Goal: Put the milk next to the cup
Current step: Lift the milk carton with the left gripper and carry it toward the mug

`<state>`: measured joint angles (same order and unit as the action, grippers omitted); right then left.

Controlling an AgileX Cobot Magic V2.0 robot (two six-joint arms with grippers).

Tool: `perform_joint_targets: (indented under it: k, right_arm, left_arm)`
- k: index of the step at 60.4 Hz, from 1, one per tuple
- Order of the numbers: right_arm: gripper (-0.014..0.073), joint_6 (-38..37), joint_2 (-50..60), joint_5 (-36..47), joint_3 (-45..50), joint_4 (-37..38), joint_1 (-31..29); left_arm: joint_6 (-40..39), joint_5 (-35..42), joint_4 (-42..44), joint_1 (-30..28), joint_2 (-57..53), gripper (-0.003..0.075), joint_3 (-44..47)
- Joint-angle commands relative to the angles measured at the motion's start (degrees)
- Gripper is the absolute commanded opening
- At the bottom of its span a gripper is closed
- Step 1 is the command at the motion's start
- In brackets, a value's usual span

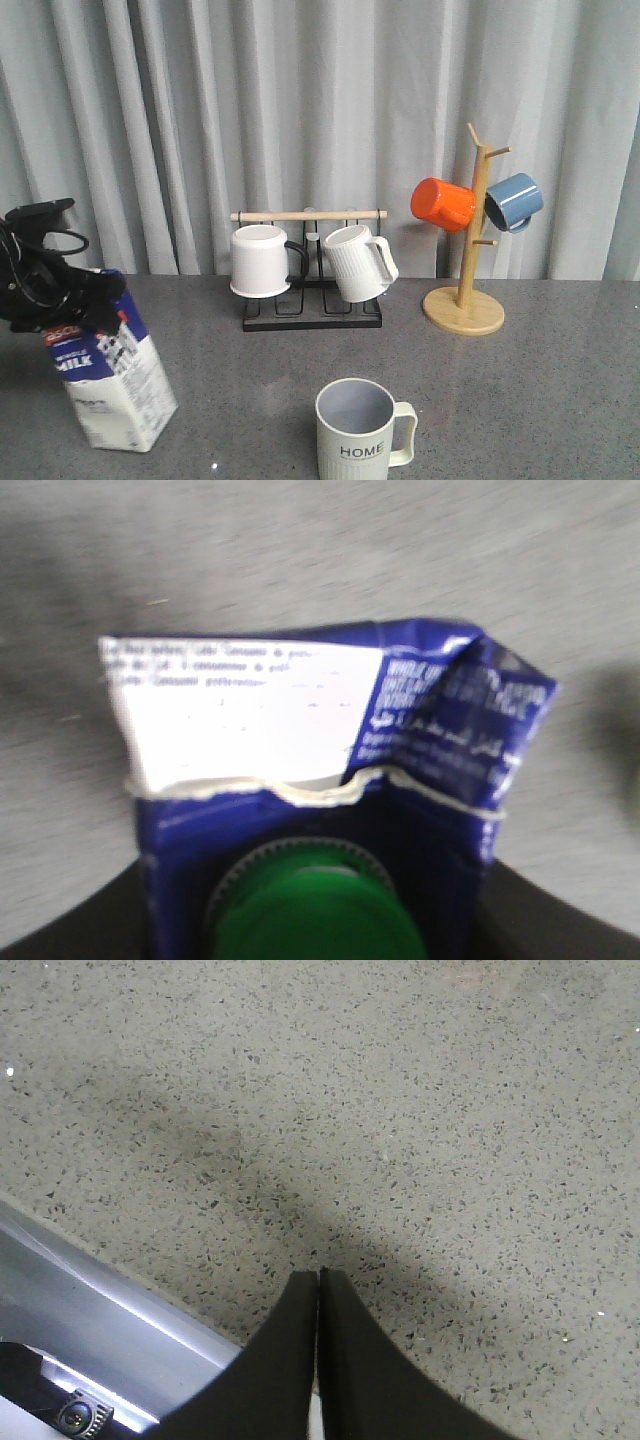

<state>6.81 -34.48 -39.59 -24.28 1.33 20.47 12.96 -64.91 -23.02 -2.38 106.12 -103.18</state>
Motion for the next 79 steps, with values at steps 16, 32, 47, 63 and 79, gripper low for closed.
perform_joint_targets:
  k: [16, 32, 47, 63, 79]
  right_arm:
    - [-0.0009, 0.07, -0.05, 2.89, -1.58, 0.42, -0.41]
    - [-0.0009, 0.07, -0.05, 2.95, -1.58, 0.42, -0.41]
    - [-0.0009, 0.07, -0.05, 2.87, -1.58, 0.42, -0.41]
    - [-0.0009, 0.07, -0.05, 2.86, -1.58, 0.26, -0.41]
    - [-0.0009, -0.11, -0.05, 2.81, -1.58, 0.26, -0.41]
  left_arm:
    - [7.39, 2.67, -22.55, 3.86, -4.70, 0.0179, -5.38]
    - [6.49, 2.80, -16.23, 11.25, -4.14, 0.0182, -13.96]
    - [-0.96, 1.82, -1.15, 15.83, -1.80, 0.0183, -15.30]
    - [-0.98, -4.55, -0.24, 18.32, 2.73, 0.0183, -15.30]
    - [-0.99, -6.65, 0.62, 20.34, 6.62, 0.0183, -15.30]
